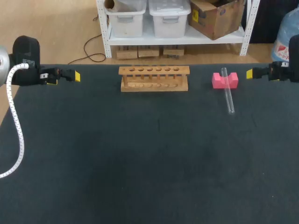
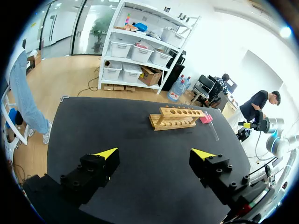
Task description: Grasp the test tube, adjust it, and insert it.
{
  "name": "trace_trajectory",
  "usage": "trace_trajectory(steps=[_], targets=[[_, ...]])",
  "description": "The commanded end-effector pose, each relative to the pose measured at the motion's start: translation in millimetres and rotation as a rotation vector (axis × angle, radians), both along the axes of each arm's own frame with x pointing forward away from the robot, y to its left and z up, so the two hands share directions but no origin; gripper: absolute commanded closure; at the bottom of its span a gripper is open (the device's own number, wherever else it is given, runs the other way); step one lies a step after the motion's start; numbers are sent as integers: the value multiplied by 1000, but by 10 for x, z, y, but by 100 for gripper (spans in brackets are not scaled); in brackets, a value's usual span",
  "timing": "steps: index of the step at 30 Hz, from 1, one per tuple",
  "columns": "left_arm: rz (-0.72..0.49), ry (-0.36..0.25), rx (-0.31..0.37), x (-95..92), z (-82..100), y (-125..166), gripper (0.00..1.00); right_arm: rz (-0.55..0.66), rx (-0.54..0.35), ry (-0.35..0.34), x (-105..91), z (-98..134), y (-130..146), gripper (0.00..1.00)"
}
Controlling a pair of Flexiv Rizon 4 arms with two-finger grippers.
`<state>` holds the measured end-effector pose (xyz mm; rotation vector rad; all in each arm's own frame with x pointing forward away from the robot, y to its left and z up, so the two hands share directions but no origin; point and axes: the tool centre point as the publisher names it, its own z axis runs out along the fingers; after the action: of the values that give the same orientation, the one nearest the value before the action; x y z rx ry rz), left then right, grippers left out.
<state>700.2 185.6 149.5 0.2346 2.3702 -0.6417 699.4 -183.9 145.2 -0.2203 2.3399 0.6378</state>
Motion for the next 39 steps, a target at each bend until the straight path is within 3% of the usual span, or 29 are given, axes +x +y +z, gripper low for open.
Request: trace_trajectory(steps=[1, 14, 18, 23, 25, 27, 29, 31, 32, 39], targets=[[5, 6, 8, 2, 13, -13, 0, -7, -8, 1, -15, 13, 12, 0], [5, 6, 8, 2, 13, -13, 0, -7, -8, 1, -15, 13, 12, 0], [-116, -38, -23, 75, 36, 14, 0, -7, -8, 1, -15, 13, 12, 0], [-335, -159, -41, 144, 112, 36, 0, -7, -8, 1, -15, 13, 12, 0], [-425, -250, -23, 174, 100, 21, 0, -7, -8, 1, -15, 13, 12, 0], [-520, -292, -42, 196, 100, 10, 0, -7, -8, 1, -15, 13, 12, 0], [-619, -374, -38, 212, 91, -1, 0, -7, -8, 1, -15, 13, 12, 0], [-676, -458, -12, 243, 60, -49, 0, -7, -8, 1, -15, 13, 12, 0], [-717, -485, -34, 252, 57, -62, 0, -7, -8, 1, -15, 13, 12, 0], [-852, -635, -63, 388, -34, -260, 0, -7, -8, 1, -15, 13, 12, 0]])
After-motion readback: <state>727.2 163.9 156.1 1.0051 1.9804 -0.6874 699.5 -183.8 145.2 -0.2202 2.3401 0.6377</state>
